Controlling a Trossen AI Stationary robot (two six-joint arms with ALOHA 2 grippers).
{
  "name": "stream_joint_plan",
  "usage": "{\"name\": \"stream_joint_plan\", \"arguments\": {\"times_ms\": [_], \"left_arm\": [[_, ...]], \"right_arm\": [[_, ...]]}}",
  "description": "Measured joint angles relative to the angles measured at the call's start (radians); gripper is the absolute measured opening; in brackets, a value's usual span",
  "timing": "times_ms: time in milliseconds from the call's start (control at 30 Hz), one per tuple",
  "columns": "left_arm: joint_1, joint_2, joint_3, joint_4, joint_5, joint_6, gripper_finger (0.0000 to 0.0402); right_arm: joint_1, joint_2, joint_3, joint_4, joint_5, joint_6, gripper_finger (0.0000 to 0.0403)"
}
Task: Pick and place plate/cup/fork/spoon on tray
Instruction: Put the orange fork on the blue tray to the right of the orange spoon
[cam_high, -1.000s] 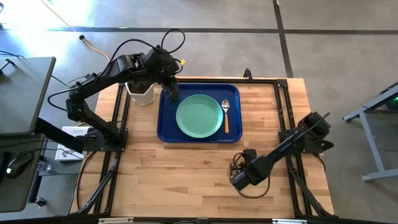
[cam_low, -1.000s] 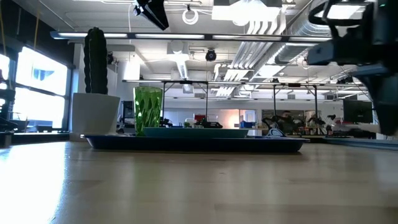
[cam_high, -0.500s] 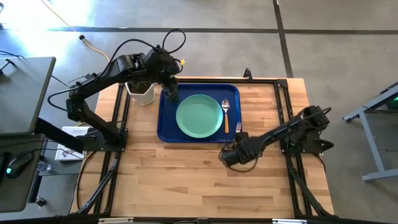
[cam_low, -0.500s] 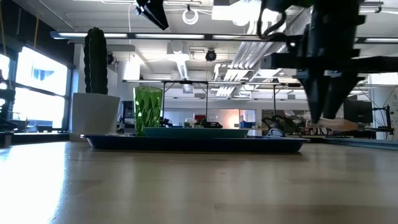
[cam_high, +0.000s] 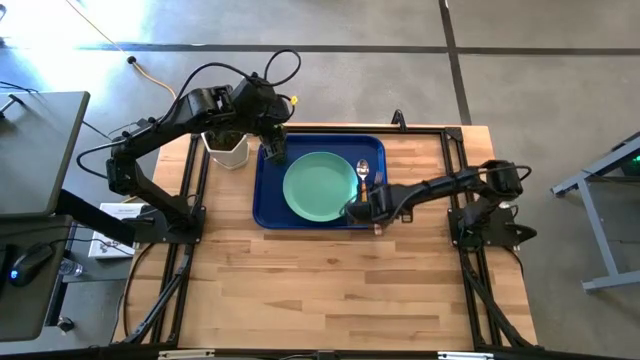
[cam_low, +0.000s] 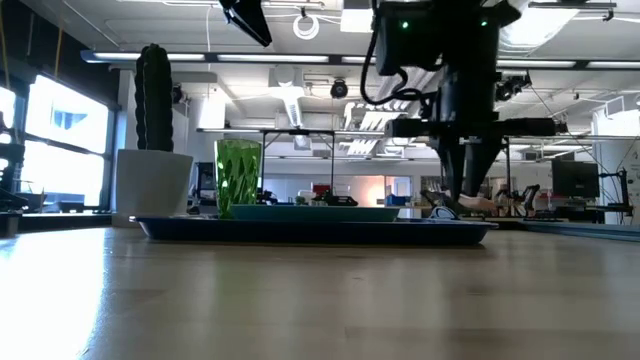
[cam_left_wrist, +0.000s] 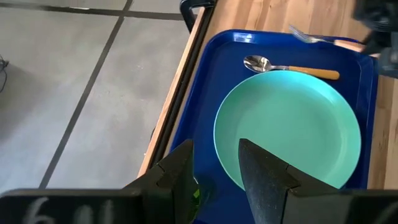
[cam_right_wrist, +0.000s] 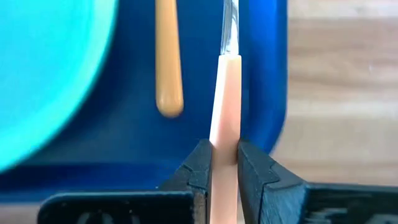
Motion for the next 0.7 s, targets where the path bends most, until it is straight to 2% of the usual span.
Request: {"name": "stream_joint_plan", "arguments": {"times_ms": [433,700], "left_arm": [[0.000,0.000,0.000,0.000,0.000,-0.002,0.0115],[0.014,0.000,0.000,0.000,0.000,-0.006,0.0115]], "right_arm": [[-0.265,0.000,0.000,0.057,-0.046,-0.309,0.0026],[-0.353,0.017,0.000,0.135,-0.057,-0.413,0.0026]]}}
